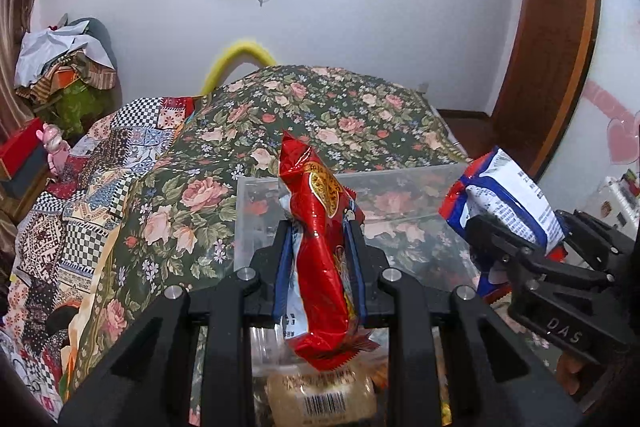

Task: Organize snacks
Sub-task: 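Carry both bags into the clear box and open both tools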

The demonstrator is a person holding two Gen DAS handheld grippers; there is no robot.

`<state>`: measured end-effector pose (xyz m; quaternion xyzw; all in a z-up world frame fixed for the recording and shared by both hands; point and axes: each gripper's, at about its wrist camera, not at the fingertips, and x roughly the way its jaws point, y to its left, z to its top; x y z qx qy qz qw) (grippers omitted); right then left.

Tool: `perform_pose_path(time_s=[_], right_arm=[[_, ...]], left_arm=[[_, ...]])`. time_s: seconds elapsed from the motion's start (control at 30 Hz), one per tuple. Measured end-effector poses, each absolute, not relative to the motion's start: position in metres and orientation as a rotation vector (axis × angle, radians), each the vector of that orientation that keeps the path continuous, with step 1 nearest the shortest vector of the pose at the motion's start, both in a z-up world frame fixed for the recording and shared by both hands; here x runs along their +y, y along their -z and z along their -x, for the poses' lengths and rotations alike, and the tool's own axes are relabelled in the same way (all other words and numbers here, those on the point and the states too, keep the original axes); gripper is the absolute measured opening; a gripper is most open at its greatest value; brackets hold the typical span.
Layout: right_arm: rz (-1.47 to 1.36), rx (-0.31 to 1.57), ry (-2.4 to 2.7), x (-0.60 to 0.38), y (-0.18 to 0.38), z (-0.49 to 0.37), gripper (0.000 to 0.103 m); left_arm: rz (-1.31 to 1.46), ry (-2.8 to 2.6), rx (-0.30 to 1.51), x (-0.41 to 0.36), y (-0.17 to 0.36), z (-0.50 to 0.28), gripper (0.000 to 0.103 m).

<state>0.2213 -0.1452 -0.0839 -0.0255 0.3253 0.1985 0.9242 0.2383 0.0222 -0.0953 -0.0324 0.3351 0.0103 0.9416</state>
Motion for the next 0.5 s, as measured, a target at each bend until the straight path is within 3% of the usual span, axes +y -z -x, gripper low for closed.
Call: perform_pose_path(time_s=[0.5], right_arm=[[0.088,0.804,-0.41,-0.134,0.112,-0.241,0.057]], left_arm=[[0.066,0.02,0.812,0.018,0.135,-0.268,0.026]])
